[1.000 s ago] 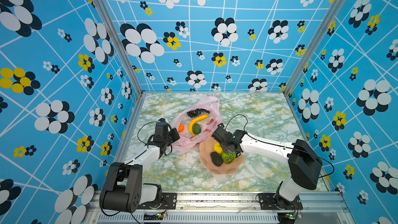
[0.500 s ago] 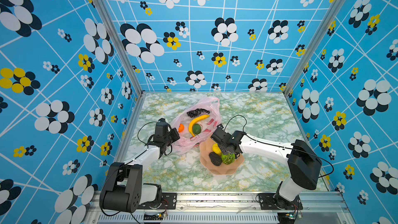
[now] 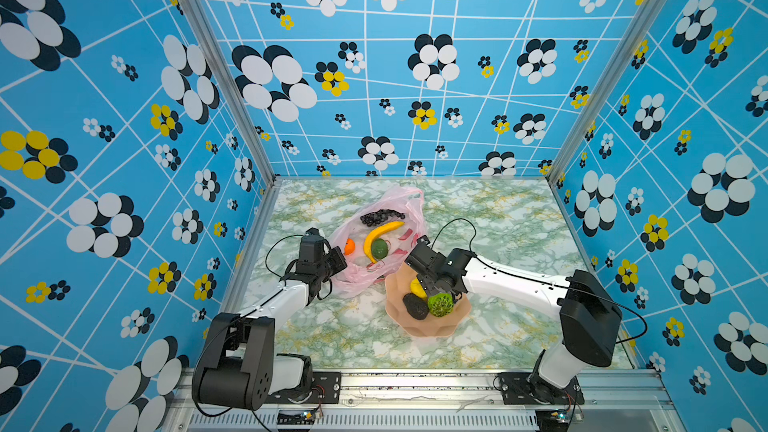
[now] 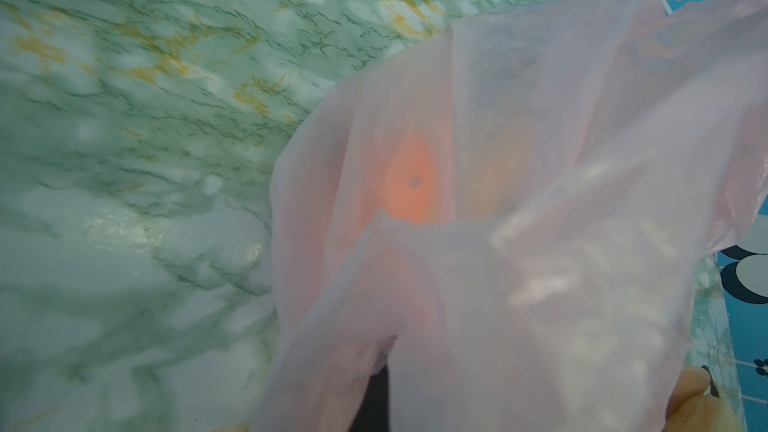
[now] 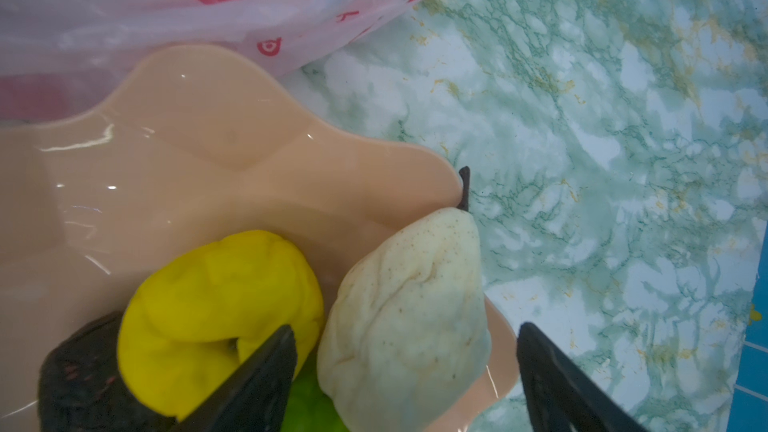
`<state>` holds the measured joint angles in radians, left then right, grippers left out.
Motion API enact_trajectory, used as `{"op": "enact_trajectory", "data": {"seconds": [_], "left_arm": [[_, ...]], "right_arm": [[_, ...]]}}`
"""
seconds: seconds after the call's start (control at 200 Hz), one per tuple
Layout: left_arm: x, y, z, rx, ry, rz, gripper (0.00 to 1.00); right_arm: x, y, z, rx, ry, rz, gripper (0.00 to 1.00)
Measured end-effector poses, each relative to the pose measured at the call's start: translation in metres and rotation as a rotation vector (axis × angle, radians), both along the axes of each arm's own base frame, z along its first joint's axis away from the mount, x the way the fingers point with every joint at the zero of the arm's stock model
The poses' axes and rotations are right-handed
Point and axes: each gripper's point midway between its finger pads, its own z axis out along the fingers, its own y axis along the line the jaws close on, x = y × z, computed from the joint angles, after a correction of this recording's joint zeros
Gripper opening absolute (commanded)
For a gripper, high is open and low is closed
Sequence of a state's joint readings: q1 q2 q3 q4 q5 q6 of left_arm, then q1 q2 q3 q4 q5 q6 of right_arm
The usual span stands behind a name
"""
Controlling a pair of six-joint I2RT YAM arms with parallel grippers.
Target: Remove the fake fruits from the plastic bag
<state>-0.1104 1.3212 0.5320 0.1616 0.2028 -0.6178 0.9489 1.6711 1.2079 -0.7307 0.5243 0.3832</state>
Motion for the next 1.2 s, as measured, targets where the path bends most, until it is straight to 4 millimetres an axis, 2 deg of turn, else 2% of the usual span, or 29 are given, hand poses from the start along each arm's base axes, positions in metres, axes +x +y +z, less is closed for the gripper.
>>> {"op": "enact_trajectory", "data": {"seconds": [0.165, 0.255, 0.44, 0.725, 0.95, 1.2], "left_arm": [[0.0, 0.0, 0.0, 0.0, 0.0, 0.0, 0.0], [0.0, 0.0, 0.0, 0.0, 0.0, 0.0, 0.0], [0.0, 0.0, 0.0, 0.0, 0.0, 0.0, 0.0], [-0.001, 0.0, -0.005, 0.002, 0.014, 0.0, 0.0], [-0.001, 0.0, -0.006, 0.002, 0.019, 0.0, 0.0], [-0.001, 0.0, -0.006, 0.002, 0.019, 0.0, 0.0]], "right_arm": [[0.001, -0.001, 0.018, 0.074, -0.025, -0.027, 0.82], [0.006, -0.01, 0.026, 0.118, -0.033, -0.069, 0.78], [0.01, -0.027, 0.012, 0.148, 0.013, -0.128, 0.7], [-0.002, -0.013, -0.006, 0.216, 0.094, -0.109, 0.62], [-0.01, -0.001, -0.009, 0.253, 0.118, -0.101, 0.56], [-0.02, 0.013, -0.011, 0.29, 0.131, -0.093, 0.54]]}}
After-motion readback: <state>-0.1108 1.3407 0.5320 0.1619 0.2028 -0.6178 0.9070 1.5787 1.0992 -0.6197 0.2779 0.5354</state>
